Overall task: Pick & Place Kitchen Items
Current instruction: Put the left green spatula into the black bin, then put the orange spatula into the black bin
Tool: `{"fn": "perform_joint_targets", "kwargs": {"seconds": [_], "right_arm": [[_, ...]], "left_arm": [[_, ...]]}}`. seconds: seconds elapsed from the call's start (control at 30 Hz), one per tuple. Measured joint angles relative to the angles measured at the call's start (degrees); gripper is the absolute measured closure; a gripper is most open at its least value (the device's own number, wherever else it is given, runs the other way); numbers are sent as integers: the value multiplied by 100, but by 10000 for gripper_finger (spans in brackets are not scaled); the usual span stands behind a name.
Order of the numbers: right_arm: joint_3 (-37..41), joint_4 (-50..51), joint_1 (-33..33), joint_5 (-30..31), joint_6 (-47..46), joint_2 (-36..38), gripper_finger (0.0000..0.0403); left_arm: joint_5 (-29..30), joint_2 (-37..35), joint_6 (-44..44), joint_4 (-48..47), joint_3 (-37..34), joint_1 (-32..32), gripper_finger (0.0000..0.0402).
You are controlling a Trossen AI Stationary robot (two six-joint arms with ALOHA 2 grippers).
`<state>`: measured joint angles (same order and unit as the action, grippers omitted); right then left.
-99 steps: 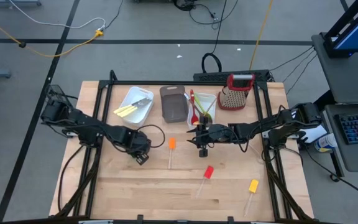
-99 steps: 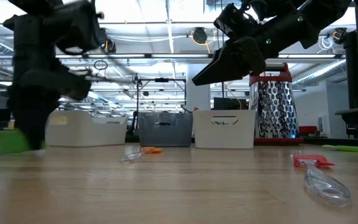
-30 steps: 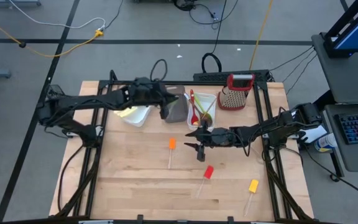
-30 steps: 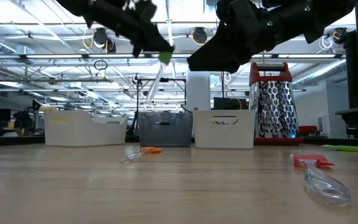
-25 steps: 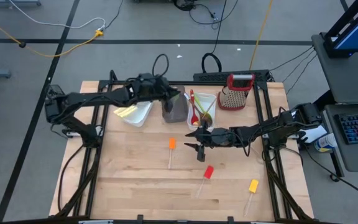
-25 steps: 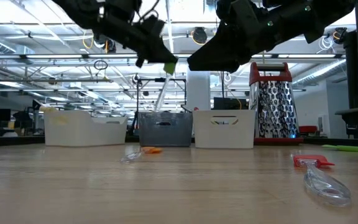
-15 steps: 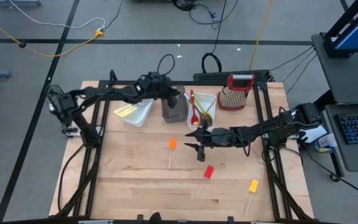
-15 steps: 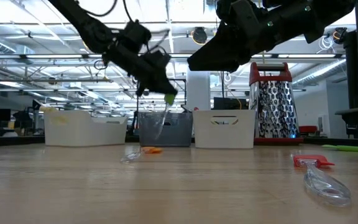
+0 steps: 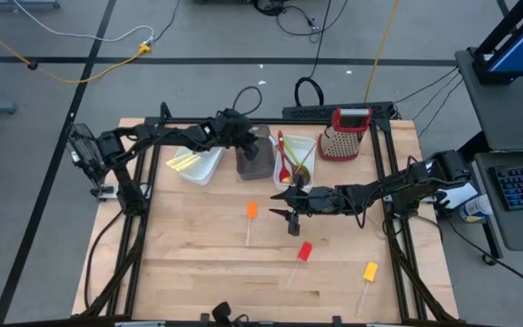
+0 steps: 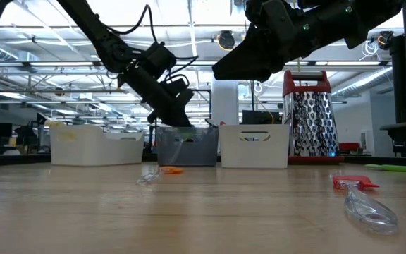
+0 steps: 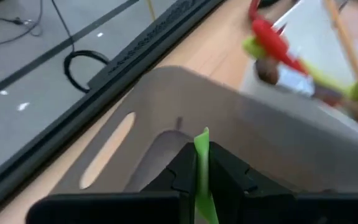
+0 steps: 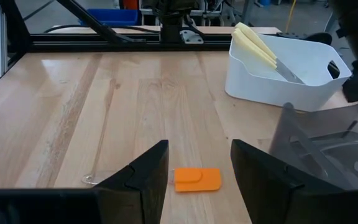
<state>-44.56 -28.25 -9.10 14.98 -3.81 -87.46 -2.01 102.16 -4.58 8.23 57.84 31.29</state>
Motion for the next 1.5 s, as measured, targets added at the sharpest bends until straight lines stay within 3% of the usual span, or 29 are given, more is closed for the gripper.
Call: {"fn": "perform_joint_targets", "kwargs": {"seconds": [0.43,0.83,1.07,1.5], "right_arm": [[0,15,0,0,0,0,236],[0,17,1,-2,0,0,236],[0,20,2,-2,0,0,236],[0,24,0,-4,17,0,236]], "left_arm": [[16,0,422,-131,0,-7,366],[16,-1,511,-204,0,4,286],[12,-10,582,-207,0,-32,269],[3,-898,406,-562,1,-646,268]]}}
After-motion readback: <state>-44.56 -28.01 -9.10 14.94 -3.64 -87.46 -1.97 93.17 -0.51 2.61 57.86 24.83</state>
